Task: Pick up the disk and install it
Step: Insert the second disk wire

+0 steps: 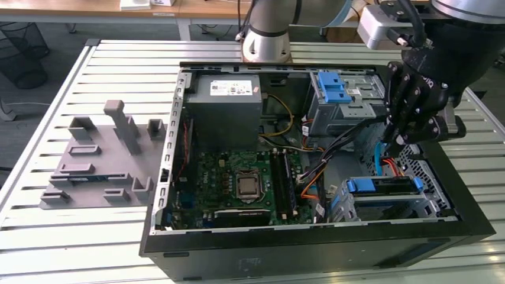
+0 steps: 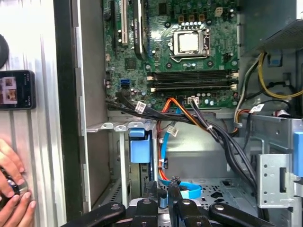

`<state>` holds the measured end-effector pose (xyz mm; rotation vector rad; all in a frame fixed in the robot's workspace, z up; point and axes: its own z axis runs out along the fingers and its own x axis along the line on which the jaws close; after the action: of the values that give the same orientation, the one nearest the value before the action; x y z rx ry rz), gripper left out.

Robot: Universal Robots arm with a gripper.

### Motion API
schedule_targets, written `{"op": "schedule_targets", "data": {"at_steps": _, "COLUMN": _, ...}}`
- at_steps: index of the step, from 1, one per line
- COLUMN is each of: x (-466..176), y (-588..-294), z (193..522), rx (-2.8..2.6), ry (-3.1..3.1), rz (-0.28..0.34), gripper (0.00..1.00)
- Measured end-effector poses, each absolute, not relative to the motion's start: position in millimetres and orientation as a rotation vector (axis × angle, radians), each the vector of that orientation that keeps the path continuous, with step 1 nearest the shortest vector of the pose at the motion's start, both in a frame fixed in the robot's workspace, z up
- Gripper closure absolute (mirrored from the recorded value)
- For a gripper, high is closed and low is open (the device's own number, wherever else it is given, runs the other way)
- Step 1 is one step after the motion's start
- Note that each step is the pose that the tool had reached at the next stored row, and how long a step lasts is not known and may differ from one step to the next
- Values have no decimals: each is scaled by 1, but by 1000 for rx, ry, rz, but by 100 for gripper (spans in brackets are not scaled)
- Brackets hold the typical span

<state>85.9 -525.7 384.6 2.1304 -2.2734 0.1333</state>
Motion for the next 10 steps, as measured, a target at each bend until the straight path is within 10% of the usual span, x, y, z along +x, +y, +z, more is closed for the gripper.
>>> {"op": "schedule_targets", "data": {"at_steps": 10, "x": 86, "y": -525, "z": 370, "rx": 2126, "ry": -2269, "rz": 160, "gripper": 76}}
